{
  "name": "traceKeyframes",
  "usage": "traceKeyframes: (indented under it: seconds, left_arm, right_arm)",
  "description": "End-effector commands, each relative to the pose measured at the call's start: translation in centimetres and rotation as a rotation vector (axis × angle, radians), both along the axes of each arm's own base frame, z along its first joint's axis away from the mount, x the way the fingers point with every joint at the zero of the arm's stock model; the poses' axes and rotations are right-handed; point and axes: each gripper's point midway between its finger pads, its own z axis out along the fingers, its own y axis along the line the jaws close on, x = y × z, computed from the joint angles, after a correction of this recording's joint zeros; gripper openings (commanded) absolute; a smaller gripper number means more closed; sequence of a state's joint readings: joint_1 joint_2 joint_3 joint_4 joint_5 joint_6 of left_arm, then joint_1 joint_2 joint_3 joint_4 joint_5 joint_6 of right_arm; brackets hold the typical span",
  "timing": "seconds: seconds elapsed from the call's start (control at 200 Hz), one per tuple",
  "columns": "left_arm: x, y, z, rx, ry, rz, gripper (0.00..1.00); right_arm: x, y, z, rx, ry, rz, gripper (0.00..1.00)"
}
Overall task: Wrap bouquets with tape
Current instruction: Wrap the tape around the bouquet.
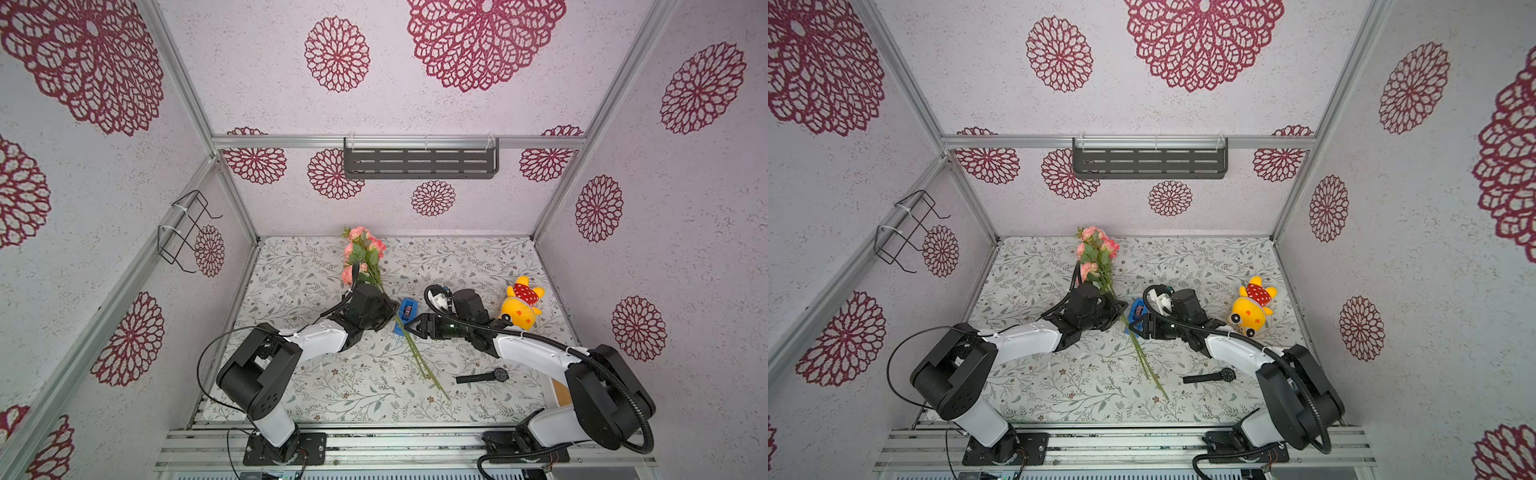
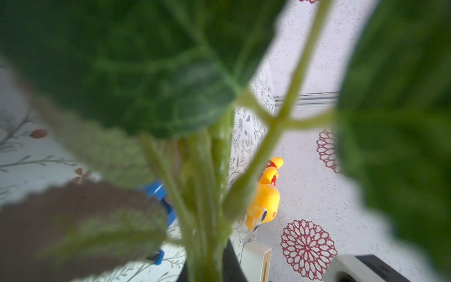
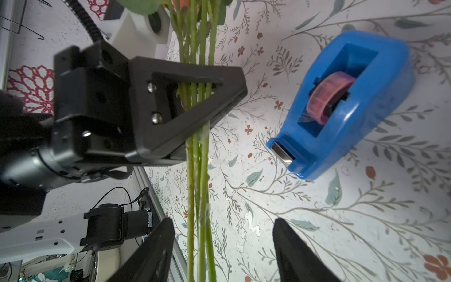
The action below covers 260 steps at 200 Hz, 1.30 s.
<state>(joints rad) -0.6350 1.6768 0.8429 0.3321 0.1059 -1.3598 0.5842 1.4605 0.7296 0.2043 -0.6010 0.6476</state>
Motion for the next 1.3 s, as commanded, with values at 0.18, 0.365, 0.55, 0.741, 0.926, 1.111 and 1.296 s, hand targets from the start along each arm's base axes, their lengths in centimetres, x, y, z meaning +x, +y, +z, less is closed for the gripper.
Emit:
traceKeyframes:
  seconds: [0.18,0.365,0.55,0.741,0.926,1.111,1.296]
  left_arm:
    - [1.4,-1.8,3.9,-0.153,-0.153,0.034,0.0]
    - [1.2,-2.2,2.7,-0.129,-0.118,0.026,0.04]
    - [-0.1,-0.7,-0.3,0.004,0.024,0.073,0.46]
    - [-0.8,-1.1,-1.6,0.051,0.089,0.056,0.54]
    - [-0.8,-2.9,-1.3,0.05,0.107,0.013,0.52]
    - [-1.1,-4.0,-1.8,0.012,0.135,-0.003,0.25]
    - [-1.1,-4.0,-1.6,-0.015,0.13,0.003,0.0]
  right_arm:
    - [-0.7,2.5,-0.4,0.121,0.042,0.066,0.36]
    - [-0.7,1.1,-1.6,-0.015,-0.011,0.036,0.0]
    - [-0.8,-0.7,-2.4,-0.385,-0.193,0.063,0.0]
    - [-1.1,-0.2,-0.6,-0.485,-0.331,0.087,0.0]
    - [-1.2,0.3,0.0,-0.572,-0.445,0.102,0.0]
    - [-1.1,0.3,-0.2,-0.671,-0.542,0.083,0.0]
    - [-1.2,0.6,-0.7,-0.615,-0.529,0.075,0.0]
